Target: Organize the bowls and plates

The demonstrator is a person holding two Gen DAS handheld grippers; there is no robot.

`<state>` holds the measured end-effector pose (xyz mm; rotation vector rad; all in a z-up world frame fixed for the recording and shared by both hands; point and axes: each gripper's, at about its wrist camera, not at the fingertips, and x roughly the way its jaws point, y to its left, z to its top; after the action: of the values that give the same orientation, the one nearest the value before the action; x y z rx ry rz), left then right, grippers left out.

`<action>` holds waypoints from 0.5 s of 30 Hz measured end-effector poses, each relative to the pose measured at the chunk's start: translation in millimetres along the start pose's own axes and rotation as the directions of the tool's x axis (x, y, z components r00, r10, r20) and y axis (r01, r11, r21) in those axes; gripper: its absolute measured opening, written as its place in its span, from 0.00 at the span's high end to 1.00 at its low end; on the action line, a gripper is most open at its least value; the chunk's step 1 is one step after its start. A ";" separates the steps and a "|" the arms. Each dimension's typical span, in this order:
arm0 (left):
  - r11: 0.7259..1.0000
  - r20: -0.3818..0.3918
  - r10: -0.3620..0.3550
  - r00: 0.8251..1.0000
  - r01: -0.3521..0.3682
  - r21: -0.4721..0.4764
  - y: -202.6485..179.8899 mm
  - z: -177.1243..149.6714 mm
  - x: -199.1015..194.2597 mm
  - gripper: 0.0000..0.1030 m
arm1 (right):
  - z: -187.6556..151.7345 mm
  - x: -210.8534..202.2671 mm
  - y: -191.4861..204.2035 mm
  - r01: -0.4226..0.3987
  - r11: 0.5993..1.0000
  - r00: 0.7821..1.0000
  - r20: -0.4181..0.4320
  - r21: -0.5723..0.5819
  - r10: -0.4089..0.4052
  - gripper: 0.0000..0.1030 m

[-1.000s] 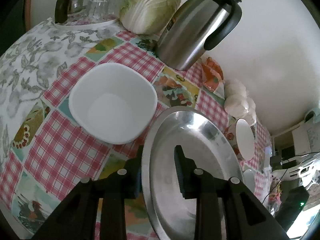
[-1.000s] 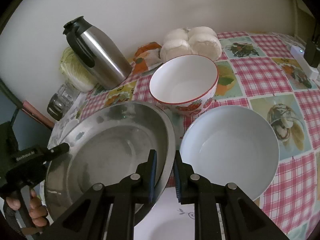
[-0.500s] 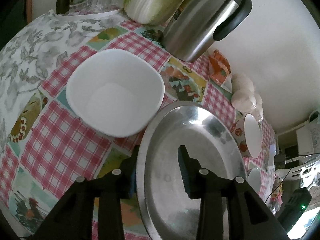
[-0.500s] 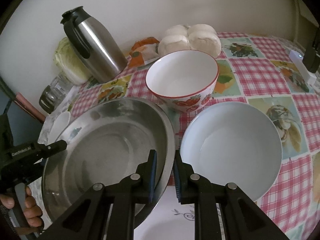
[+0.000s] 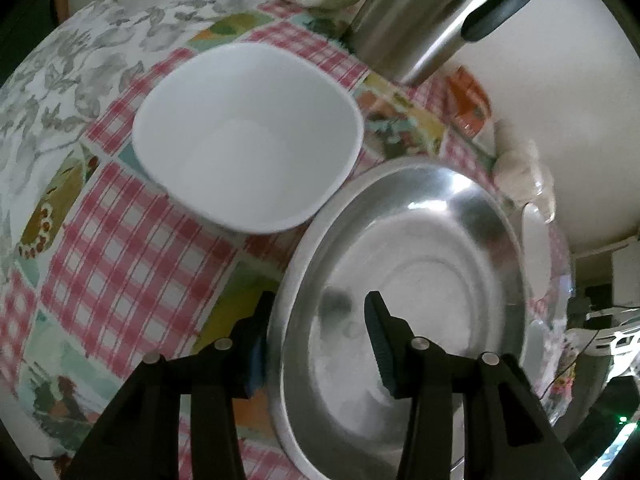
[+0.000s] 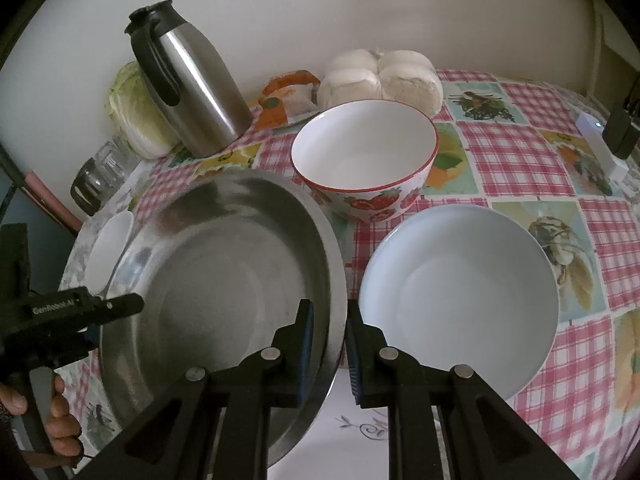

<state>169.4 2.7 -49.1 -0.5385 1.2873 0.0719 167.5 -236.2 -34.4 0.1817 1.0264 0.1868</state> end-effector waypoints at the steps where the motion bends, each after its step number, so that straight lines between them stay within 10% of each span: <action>1: 1.000 -0.004 0.003 1.000 -0.003 0.001 0.6 -0.3 0.4 0.55 | 0.0 0.0 0.2 -0.002 1.000 1.000 -0.001 -0.001 0.002 0.79; 15: 0.997 -0.053 0.062 0.997 -0.060 0.043 -7.2 -7.9 -1.9 0.55 | -9.2 -2.3 7.0 0.025 0.999 0.996 -0.081 -0.022 -0.027 0.74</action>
<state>164.3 -6.4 -46.2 -0.4680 1.3556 0.0815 157.9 -229.4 -35.5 0.1425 1.1072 0.1826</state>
